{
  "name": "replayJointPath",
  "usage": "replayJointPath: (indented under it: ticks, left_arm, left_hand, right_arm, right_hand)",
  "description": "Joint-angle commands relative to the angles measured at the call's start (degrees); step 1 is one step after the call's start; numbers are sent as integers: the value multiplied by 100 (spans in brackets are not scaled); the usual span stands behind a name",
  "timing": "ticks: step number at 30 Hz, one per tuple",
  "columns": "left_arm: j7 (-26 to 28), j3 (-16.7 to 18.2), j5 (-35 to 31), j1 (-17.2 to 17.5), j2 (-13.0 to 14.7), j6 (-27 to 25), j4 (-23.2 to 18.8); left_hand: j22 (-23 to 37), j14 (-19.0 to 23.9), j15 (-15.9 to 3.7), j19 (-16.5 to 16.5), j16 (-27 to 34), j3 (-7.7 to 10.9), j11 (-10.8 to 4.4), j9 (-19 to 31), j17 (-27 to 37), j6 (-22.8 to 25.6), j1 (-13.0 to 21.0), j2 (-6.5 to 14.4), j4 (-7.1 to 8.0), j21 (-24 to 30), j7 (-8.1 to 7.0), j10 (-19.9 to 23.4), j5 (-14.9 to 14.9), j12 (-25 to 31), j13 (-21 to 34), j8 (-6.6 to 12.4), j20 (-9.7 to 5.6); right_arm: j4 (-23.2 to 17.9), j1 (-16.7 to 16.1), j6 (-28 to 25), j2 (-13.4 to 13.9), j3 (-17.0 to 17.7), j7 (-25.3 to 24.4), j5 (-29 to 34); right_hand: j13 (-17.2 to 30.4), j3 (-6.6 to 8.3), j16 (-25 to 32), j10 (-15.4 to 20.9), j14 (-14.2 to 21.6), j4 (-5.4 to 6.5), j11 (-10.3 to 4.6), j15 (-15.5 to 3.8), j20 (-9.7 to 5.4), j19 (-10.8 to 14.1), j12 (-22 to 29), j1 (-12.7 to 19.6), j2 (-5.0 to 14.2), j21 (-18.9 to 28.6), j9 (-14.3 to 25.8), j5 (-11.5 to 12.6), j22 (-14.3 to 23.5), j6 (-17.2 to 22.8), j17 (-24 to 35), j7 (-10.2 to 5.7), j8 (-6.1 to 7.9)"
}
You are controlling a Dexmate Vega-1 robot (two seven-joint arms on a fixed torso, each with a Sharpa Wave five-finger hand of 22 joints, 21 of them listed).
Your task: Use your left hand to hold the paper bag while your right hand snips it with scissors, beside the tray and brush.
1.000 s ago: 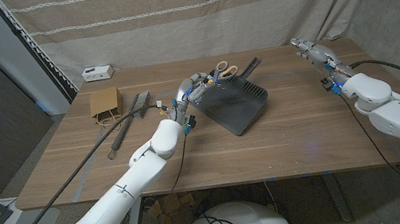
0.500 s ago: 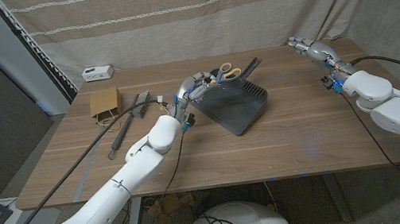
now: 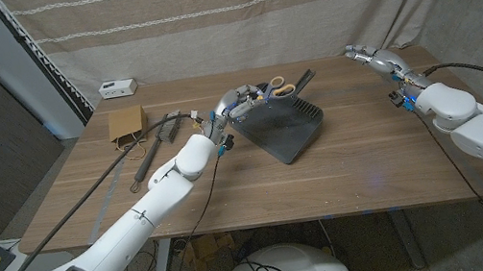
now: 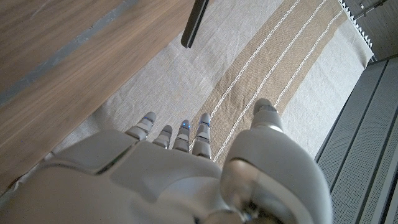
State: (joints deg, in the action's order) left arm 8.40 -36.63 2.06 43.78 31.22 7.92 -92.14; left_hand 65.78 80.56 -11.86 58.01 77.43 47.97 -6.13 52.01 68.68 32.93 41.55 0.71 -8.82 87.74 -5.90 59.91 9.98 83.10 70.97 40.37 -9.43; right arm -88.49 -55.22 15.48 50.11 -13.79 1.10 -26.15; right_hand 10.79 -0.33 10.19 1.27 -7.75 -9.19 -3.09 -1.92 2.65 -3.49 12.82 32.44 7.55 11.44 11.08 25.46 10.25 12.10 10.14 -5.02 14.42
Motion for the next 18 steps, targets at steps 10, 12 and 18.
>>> replayJointPath:
  ticks: [10, 12, 18]
  left_arm:
    - [-277, -47, -101, -150, -11, 267, 232]
    - [-304, -47, -77, -167, -29, 268, 262]
    - [-420, -66, 3, -233, -72, 305, 353]
  left_hand:
    - [-10, -4, 0, -33, 71, 762, -543, -17, 23, 834, -807, 900, 737, 4, -189, 618, 29, 703, 13, 640, -278]
    - [-13, -2, 2, -33, 78, 763, -543, -11, 26, 820, -805, 898, 730, 6, -189, 619, 29, 704, 13, 647, -278]
    - [-1, -3, 2, -48, 75, 769, -542, -44, 16, 828, -816, 897, 746, 3, -187, 620, 29, 703, 13, 656, -275]
  right_arm:
    - [-351, -175, -123, 180, 51, -226, 301]
    - [-379, -176, -129, 196, 50, -222, 326]
    - [-455, -173, -159, 225, 18, -250, 454]
  right_hand:
    - [3, 102, 29, -148, -24, 9, -550, -298, -54, -46, -58, 330, -25, 2, 16, 17, 22, 516, 1, -188, 130]
    - [2, 104, 30, -131, -23, 10, -521, -298, -56, -46, -51, 339, -26, 2, 16, 16, 22, 521, 1, -185, 128]
    - [1, 108, 30, -126, -24, 14, -492, -296, -66, -47, -49, 368, -32, 2, 15, 14, 22, 487, 1, -128, 99]
